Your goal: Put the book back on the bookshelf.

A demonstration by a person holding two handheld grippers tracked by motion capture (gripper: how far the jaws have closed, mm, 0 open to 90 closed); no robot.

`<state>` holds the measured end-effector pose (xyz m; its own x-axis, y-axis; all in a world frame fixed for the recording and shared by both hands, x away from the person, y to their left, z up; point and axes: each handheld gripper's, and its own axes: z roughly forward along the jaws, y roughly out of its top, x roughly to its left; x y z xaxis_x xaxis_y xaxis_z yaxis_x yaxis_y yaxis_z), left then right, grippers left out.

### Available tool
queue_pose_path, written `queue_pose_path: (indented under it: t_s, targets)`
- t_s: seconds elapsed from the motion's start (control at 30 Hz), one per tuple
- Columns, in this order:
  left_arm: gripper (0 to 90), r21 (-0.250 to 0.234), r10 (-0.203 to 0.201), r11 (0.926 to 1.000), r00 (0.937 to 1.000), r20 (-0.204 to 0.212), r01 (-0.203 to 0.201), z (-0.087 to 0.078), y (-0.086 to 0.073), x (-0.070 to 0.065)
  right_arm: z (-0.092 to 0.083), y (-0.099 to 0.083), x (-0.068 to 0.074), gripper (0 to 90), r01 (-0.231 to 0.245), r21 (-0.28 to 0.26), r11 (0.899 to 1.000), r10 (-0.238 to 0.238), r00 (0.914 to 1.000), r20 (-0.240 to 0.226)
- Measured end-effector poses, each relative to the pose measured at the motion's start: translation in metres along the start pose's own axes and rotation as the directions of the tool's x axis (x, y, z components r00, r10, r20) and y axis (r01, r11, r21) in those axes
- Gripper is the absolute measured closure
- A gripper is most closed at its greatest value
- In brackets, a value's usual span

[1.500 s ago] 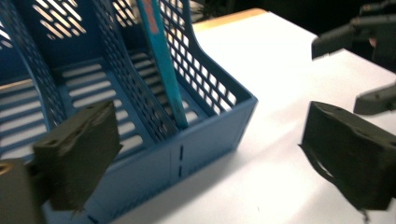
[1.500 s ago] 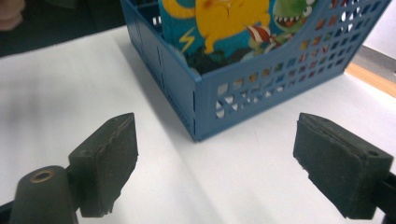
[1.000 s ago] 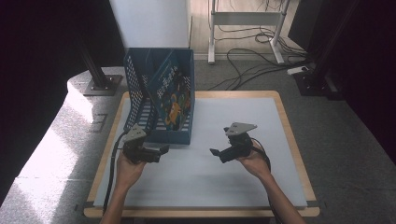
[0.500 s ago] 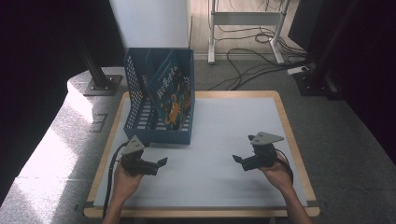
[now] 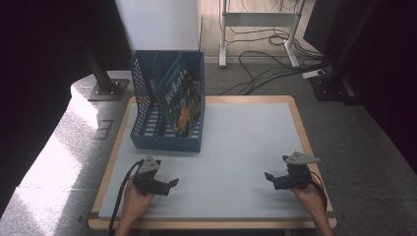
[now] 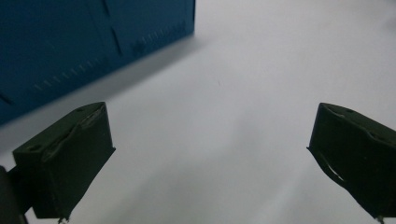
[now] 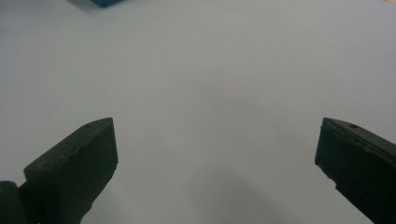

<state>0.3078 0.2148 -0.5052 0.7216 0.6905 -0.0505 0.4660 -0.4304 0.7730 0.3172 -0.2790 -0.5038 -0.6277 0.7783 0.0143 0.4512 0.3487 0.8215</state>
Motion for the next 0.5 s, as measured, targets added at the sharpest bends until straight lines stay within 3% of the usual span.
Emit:
queue_pose_path:
  t_s: [0.13,0.2,0.33,0.4,0.5]
  targets:
    - [0.0,0.064,0.008,0.9979,1.0,0.003,-0.008,0.014,-0.01,-0.004,0.003,-0.015,-0.004,0.0,-0.033,0.03,0.999,0.032,0.9994,0.012]
    - [0.0,0.115,0.015,0.9933,0.9999,0.001,-0.015,0.02,-0.011,-0.005,0.005,-0.023,-0.005,0.0,-0.034,0.06,0.998,0.032,0.9991,0.028]
    - [0.0,0.164,0.022,0.9863,0.9996,-0.019,-0.019,0.026,-0.009,-0.007,0.008,-0.029,-0.006,0.0,-0.038,0.1,0.994,0.035,0.999,0.026]
    - [0.0,0.164,0.026,0.9862,0.9994,-0.022,-0.022,0.026,-0.01,-0.008,0.011,-0.029,-0.006,1.1,-0.029,0.135,0.99,0.029,0.9996,0.005]
    - [0.0,0.163,0.027,0.9863,0.9994,-0.021,-0.023,0.026,-0.01,-0.008,0.015,-0.029,-0.003,0.0,-0.008,0.168,0.986,0.006,0.9999,0.015]
